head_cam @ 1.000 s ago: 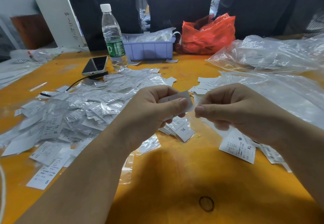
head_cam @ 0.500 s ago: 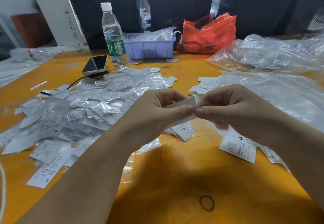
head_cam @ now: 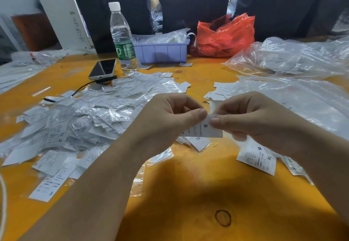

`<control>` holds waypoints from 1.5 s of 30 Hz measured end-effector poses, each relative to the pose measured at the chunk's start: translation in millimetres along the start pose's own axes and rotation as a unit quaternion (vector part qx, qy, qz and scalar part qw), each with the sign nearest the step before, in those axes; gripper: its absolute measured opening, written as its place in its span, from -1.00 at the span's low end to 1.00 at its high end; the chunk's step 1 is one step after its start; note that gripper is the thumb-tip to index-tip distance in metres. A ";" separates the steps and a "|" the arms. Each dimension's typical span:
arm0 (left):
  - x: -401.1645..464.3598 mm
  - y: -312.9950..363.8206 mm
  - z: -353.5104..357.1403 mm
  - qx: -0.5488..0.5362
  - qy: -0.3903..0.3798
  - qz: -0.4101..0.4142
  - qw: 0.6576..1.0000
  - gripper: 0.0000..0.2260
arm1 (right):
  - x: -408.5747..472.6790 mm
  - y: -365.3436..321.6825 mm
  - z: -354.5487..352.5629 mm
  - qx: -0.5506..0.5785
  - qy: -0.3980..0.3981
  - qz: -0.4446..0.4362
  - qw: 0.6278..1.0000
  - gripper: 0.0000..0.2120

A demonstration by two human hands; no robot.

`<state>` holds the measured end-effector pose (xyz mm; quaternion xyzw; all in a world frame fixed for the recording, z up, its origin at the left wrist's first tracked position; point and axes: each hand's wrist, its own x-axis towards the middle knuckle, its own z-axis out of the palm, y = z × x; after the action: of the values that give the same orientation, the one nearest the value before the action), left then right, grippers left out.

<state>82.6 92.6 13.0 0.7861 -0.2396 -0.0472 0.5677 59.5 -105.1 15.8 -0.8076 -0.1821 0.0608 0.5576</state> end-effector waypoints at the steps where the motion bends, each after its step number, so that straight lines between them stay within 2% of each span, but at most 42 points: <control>1: -0.1 0.1 0.8 0.005 0.000 0.002 1.000 -0.91 | 0.1 0.3 0.7 -0.005 -0.006 0.000 1.000 -0.74; 4: 0.4 -0.2 0.6 0.017 0.015 -0.002 1.000 -0.88 | 0.3 0.1 1.0 0.002 -0.008 0.002 1.000 -0.74; 11: 4.2 -4.3 -11.1 -0.015 0.091 -0.035 0.995 -0.82 | 2.1 -0.6 -4.1 0.024 0.049 0.004 0.999 -0.73; 16: 2.7 -4.1 -7.1 -0.020 0.103 0.015 0.994 -0.95 | 2.3 -1.7 1.8 0.011 0.057 0.011 0.998 -0.77; 23: 0.9 -3.4 1.2 0.054 0.156 0.072 0.984 -0.88 | 3.8 2.6 4.1 0.000 0.077 0.002 0.997 -0.79; 31: -2.5 -4.3 11.9 0.065 0.116 0.083 0.988 -0.91 | 3.0 3.6 9.1 -0.020 0.071 -0.017 0.997 -0.59; 35: -2.0 -2.8 8.9 0.073 0.113 0.080 0.988 -0.87 | 4.3 3.9 8.6 0.003 0.089 -0.007 0.996 -0.74; 42: -4.0 -2.9 8.9 0.107 0.081 0.059 0.989 -0.74 | 4.6 4.5 8.2 0.012 0.115 0.000 0.993 -0.85; 45: -3.3 -5.0 8.7 0.109 0.070 0.059 0.990 -0.80 | 4.6 5.2 7.8 0.015 0.116 -0.004 0.993 -0.78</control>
<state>78.4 87.6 4.7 0.8294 -0.2487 0.0679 0.4955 62.6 -98.2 8.6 -0.7998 -0.1182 -0.0328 0.5876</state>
